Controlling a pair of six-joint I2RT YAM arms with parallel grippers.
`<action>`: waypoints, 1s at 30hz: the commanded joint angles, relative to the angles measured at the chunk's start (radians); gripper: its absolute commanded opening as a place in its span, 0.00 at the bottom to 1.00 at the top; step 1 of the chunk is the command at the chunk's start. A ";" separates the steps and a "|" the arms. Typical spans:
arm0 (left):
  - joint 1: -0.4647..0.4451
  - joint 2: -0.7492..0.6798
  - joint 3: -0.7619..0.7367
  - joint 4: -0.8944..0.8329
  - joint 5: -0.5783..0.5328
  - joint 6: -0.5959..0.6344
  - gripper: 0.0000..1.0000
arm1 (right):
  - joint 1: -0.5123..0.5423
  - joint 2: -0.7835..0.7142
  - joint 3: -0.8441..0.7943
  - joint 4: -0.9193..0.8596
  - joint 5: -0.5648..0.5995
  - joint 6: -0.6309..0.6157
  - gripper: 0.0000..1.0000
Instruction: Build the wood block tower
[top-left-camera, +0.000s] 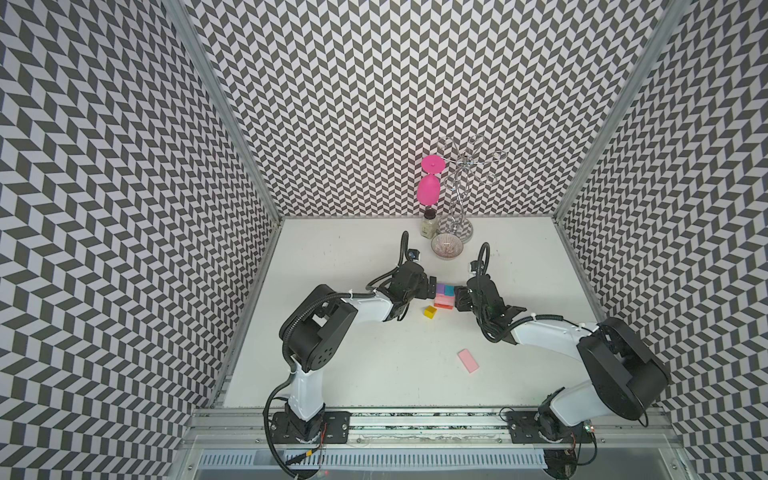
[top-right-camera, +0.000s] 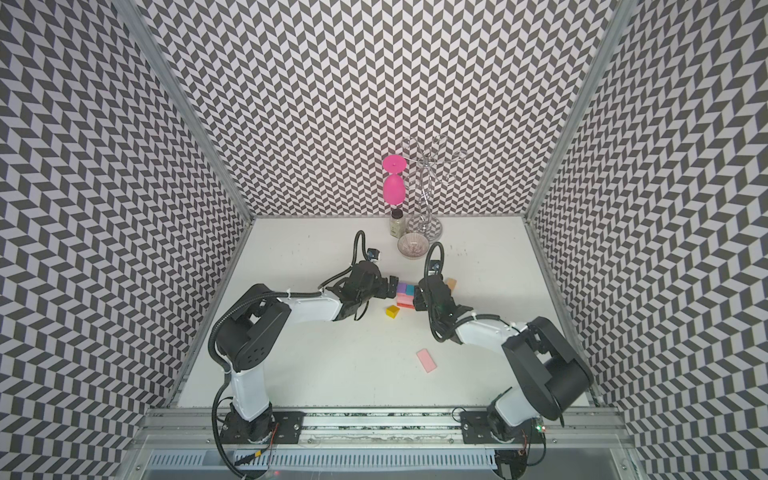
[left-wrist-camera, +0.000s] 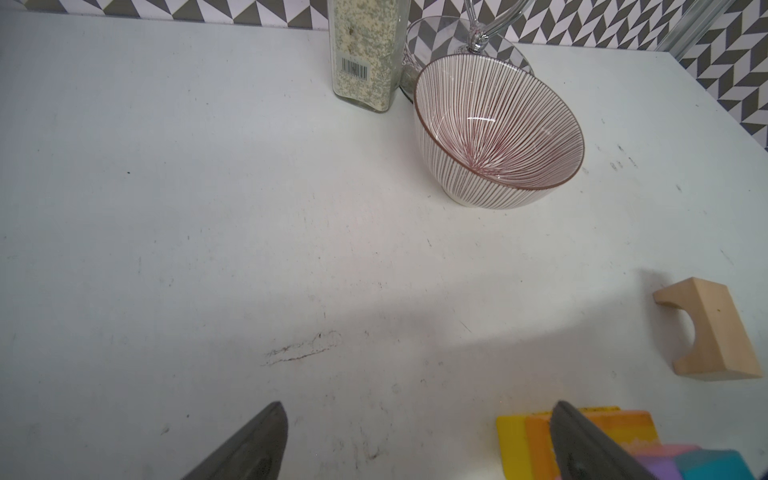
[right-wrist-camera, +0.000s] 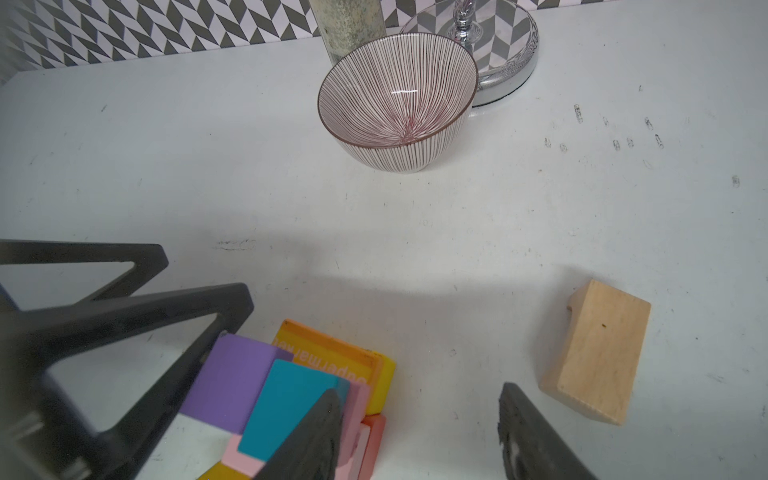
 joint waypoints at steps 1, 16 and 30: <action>-0.006 -0.016 -0.003 0.010 -0.008 0.000 0.99 | 0.009 -0.018 -0.017 0.030 0.035 0.023 0.59; -0.014 -0.006 0.006 0.010 0.002 -0.003 0.99 | 0.009 -0.069 -0.045 0.021 0.079 0.041 0.60; -0.014 -0.030 0.003 -0.003 -0.032 0.004 0.99 | 0.009 -0.077 -0.053 0.024 0.083 0.032 0.61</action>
